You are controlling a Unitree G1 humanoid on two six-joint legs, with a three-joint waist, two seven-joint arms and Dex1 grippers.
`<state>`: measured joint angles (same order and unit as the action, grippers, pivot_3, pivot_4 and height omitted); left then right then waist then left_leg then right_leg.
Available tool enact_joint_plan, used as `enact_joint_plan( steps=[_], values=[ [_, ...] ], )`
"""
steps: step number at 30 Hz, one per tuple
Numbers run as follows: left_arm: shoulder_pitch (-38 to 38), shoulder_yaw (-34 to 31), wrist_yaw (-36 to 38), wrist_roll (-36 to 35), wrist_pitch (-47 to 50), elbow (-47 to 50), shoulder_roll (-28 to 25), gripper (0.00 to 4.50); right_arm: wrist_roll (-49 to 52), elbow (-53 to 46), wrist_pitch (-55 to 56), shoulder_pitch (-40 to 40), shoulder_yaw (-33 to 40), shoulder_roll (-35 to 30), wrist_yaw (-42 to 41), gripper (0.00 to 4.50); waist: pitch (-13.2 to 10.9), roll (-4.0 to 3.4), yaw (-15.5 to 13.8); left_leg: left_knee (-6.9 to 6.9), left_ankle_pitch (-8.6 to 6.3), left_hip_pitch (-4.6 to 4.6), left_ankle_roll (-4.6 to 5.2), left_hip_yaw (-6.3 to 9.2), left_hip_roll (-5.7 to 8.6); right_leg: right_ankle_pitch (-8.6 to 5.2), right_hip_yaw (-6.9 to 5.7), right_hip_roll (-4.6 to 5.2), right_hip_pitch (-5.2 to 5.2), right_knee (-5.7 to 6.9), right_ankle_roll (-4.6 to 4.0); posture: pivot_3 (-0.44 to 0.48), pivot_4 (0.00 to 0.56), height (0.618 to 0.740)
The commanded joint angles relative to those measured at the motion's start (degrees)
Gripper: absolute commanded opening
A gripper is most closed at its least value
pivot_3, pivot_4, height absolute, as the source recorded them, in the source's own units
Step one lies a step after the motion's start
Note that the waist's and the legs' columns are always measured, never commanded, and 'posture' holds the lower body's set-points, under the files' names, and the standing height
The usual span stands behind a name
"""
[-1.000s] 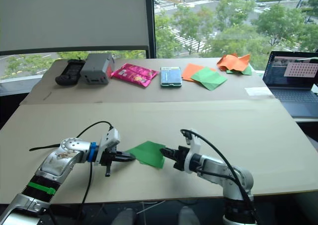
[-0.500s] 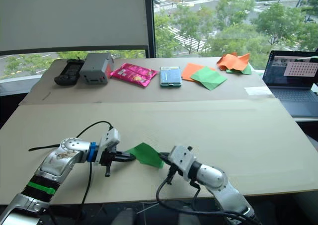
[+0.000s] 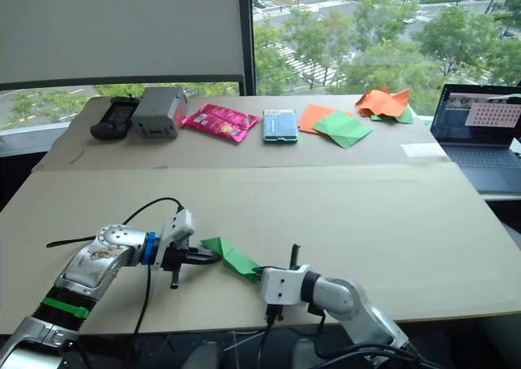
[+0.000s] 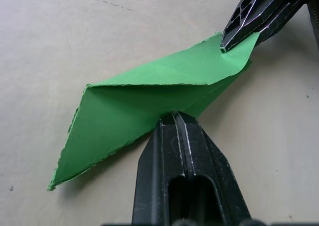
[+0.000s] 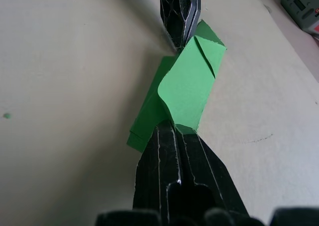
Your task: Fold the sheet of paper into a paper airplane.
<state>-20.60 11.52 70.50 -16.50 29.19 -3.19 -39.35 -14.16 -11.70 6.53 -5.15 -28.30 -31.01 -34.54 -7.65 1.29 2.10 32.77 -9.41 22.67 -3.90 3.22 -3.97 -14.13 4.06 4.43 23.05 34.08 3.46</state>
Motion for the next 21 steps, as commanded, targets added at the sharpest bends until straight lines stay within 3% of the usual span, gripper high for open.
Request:
enact_joint_plan(
  steps=[1, 7, 12, 18, 21],
  values=[
    [-2.56, -3.78, 1.65, -3.34, 1.12, 2.76, -1.91, 0.00, -1.04, 1.13, -1.14, 0.18, 1.25, -0.02, -0.31, 0.06, -0.01, 0.03, -0.04, 0.00, 0.00, 0.00, 0.00, 0.00, 0.00, 0.00, 0.00, 0.00, 0.00, 0.00, 0.00, 0.000, 0.150, 0.718],
    [-5.73, -4.22, 0.65, -5.64, 2.79, 2.38, 0.59, 0.00, -1.29, 1.53, -1.30, -0.05, 1.60, -0.05, -0.82, 0.06, 0.01, 0.02, -0.51, 0.04, 0.00, -0.03, 0.00, -0.01, 0.00, 0.00, 0.00, 0.00, -0.07, 0.00, 0.00, 0.000, 0.150, 0.718],
    [-5.27, 0.11, -1.21, -1.60, -0.03, 0.03, 4.06, 0.00, -1.23, 0.55, -2.45, 0.16, 1.46, 0.04, -1.43, 0.06, 0.00, 0.05, -0.92, 0.11, 0.04, -0.31, 0.07, -0.02, 0.00, 0.00, 0.01, -0.01, -0.41, 0.00, 0.00, 0.000, 0.150, 0.718],
    [-4.64, 1.99, -0.98, 1.50, -3.62, -3.17, 3.75, 0.00, -1.68, -0.17, -2.92, 0.11, 1.58, -0.02, -2.01, 0.06, -0.01, 0.05, -0.96, 0.11, 0.01, -0.41, 0.02, -0.01, 0.00, 0.00, 0.01, -0.01, -0.49, 0.01, 0.00, 0.000, 0.150, 0.718],
    [-4.65, 2.19, -0.71, 2.16, -4.70, -4.10, 3.62, 0.00, -0.97, -1.31, -4.03, 0.07, 1.86, 0.38, -2.59, 0.97, -0.01, 0.05, -1.05, 0.12, 0.01, -0.40, 0.01, -0.02, 0.00, 0.00, 0.01, -0.01, -0.50, 0.00, 0.00, 0.000, 0.150, 0.718]
  ],
)
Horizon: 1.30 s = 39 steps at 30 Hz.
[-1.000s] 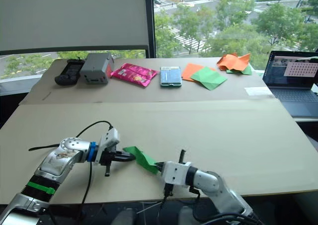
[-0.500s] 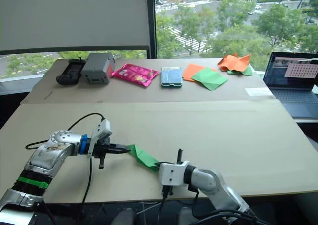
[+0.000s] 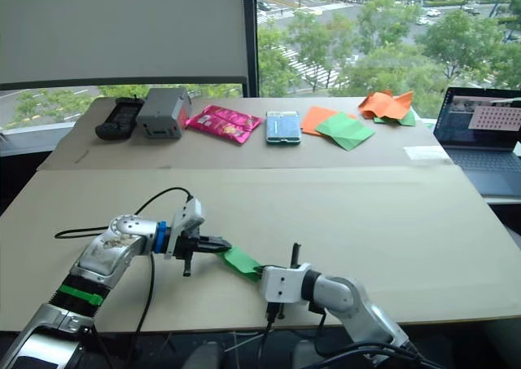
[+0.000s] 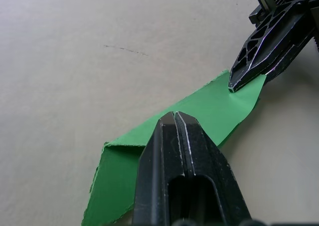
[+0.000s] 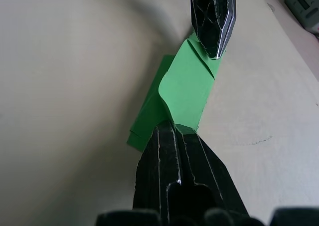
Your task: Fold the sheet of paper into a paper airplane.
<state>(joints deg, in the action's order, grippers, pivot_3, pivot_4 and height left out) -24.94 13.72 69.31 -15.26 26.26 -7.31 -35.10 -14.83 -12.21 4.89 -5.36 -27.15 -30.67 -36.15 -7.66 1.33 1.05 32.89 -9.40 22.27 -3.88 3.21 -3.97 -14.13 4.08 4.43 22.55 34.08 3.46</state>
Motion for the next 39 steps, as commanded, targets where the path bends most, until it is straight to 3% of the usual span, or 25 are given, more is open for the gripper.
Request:
enact_joint_plan(
  steps=[1, 5, 17, 21, 29, 39],
  values=[
    [-0.30, 0.12, 0.55, 1.22, -2.17, -0.33, -0.69, 0.00, -0.15, -1.19, -2.70, 0.25, 0.83, 0.17, -1.23, 1.33, 0.00, 0.00, -0.08, 0.00, 0.00, 0.00, 0.00, 0.00, 0.00, 0.00, 0.00, 0.00, 0.00, 0.00, 0.00, 0.000, 0.150, 0.718],
    [0.16, 0.62, 0.99, 2.18, -3.17, -0.81, -0.80, 0.00, 1.71, -4.87, -4.93, 0.17, 1.70, 0.99, -2.55, 2.66, 0.01, -0.01, -0.15, 0.00, 0.00, 0.00, 0.00, 0.00, 0.00, 0.00, -0.01, 0.00, -0.01, 0.01, 0.00, 0.000, 0.150, 0.718],
    [1.02, 1.20, 1.00, 3.32, -4.07, -0.80, -0.55, 0.00, 9.53, -15.26, -14.07, -2.35, 4.17, -2.03, -12.16, 2.66, 0.00, -0.02, -0.30, 0.01, 0.00, 0.01, -0.01, 0.00, 0.00, 0.00, -0.01, 0.00, -0.06, 0.02, 0.00, 0.000, 0.150, 0.718],
    [1.17, 1.54, 1.07, 3.99, -4.64, -1.28, -0.61, 0.00, 16.80, -15.20, -28.95, -6.97, 8.44, 6.53, -7.94, 2.66, 0.01, -0.03, 0.02, -0.01, 0.00, 0.00, 0.01, 0.01, -0.01, 0.00, -0.01, -0.02, -0.06, 0.06, 0.00, 0.000, 0.150, 0.718],
    [1.42, 1.93, 0.79, 4.46, -4.59, -0.72, -0.32, 0.00, 15.00, -10.55, -36.05, -9.05, 5.09, 10.93, -3.32, 0.06, 0.08, -0.14, -0.37, 0.00, 0.03, 0.01, 0.06, -0.01, 0.00, 0.00, -0.01, -0.02, -0.17, 0.08, 0.00, 0.000, 0.150, 0.718],
    [1.61, 2.81, 0.40, 5.69, -5.37, -1.14, -0.06, 0.00, 13.30, -4.36, -36.92, -11.31, 1.97, 13.22, -0.48, 0.02, 0.08, -0.15, -0.17, 0.00, 0.01, -0.02, 0.02, 0.02, 0.00, 0.00, -0.01, -0.03, -0.14, 0.11, 0.00, 0.000, 0.150, 0.718]
  ],
)
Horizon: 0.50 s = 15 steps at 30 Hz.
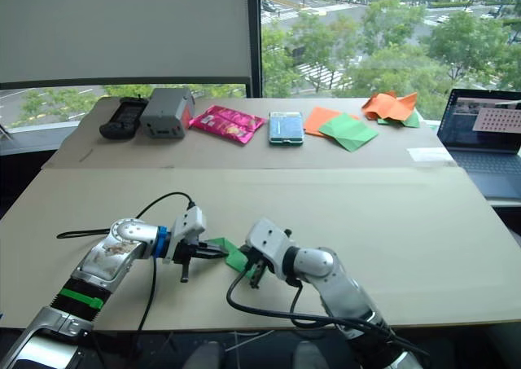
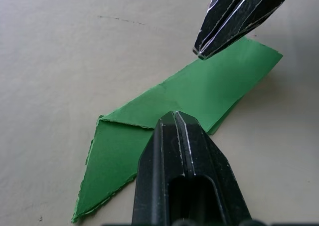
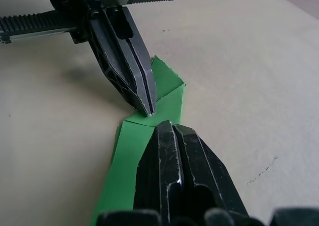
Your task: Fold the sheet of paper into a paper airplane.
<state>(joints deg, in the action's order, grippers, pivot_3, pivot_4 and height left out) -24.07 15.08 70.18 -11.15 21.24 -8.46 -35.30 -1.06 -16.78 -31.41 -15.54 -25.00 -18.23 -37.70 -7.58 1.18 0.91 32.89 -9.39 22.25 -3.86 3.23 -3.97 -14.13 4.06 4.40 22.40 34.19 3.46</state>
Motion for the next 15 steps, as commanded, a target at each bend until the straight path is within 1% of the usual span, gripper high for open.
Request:
enact_joint_plan(
  steps=[1, 10, 15],
  values=[
    [0.65, 1.61, -0.54, 1.70, -0.42, -0.07, 0.26, 0.00, -0.53, 0.69, -0.82, -1.34, -0.21, 0.90, 1.28, 0.02, 0.00, -0.01, -0.05, 0.00, 0.00, 0.00, 0.00, 0.00, 0.00, 0.00, 0.00, 0.00, -0.01, 0.00, 0.00, 0.000, 0.150, 0.718],
    [0.54, 2.92, -1.16, 3.12, -1.85, -0.94, 1.02, 0.00, -1.10, 2.50, -3.29, -1.30, -1.40, 0.37, 2.06, 0.02, 0.05, -0.06, -0.17, 0.00, 0.02, 0.00, 0.03, -0.01, 0.00, 0.00, 0.00, 0.00, -0.06, 0.01, 0.00, 0.000, 0.150, 0.718],
    [0.37, 3.03, -0.99, 3.35, -1.83, -0.80, 1.27, 0.00, -1.21, 3.74, -6.80, -1.18, -2.18, 0.23, 2.01, 0.02, 0.22, -0.17, -0.14, 0.01, 0.01, -0.02, 0.02, -0.01, 0.00, 0.00, 0.00, 0.00, -0.06, 0.00, 0.00, 0.000, 0.150, 0.718]
  ],
)
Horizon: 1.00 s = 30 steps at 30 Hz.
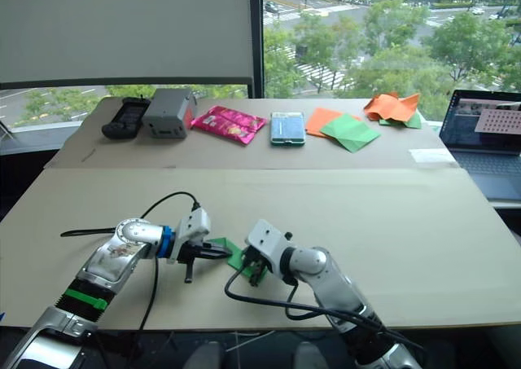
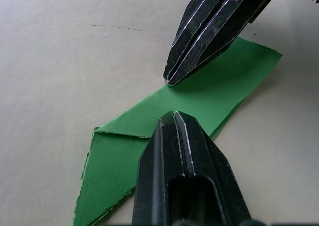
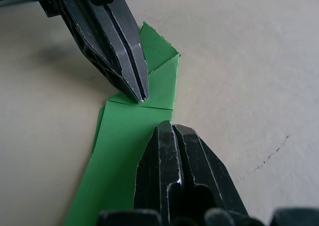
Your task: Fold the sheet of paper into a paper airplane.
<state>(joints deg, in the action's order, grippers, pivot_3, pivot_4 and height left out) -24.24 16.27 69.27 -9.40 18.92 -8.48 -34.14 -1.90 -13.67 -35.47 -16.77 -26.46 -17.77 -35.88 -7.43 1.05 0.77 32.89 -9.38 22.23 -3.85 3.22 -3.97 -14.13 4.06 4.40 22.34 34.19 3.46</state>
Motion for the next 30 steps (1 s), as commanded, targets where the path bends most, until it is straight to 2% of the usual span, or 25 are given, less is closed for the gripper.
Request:
enact_joint_plan(
  steps=[1, 11, 30],
  values=[
    [0.52, 1.85, -0.06, 1.66, 0.43, -0.83, 0.12, 0.00, -0.46, 0.67, -3.16, 0.09, -1.02, -0.42, -0.01, 0.02, 0.13, -0.09, 0.01, 0.00, 0.00, 0.00, 0.00, 0.00, 0.00, 0.00, 0.00, 0.00, 0.00, 0.00, 0.00, 0.000, 0.150, 0.718],
    [0.24, 2.63, -0.15, 2.43, -0.38, -1.55, 0.39, 0.00, -0.25, 0.20, -8.66, 1.53, -2.84, -2.85, -0.87, 0.02, 0.64, -0.25, -0.06, 0.03, -0.02, 0.00, -0.03, 0.00, 0.00, 0.00, 0.00, 0.01, -0.02, -0.01, 0.01, 0.000, 0.150, 0.718],
    [0.19, 3.27, 0.28, 2.80, -1.17, -2.20, 0.46, 0.00, 1.96, -6.44, -12.85, 8.04, -0.70, -8.25, -0.33, 0.02, 0.86, -0.20, -0.15, 0.04, -0.05, 0.00, -0.08, -0.02, 0.02, -0.02, -0.01, 0.06, -0.02, -0.10, 0.01, 0.000, 0.150, 0.718]
  ],
)
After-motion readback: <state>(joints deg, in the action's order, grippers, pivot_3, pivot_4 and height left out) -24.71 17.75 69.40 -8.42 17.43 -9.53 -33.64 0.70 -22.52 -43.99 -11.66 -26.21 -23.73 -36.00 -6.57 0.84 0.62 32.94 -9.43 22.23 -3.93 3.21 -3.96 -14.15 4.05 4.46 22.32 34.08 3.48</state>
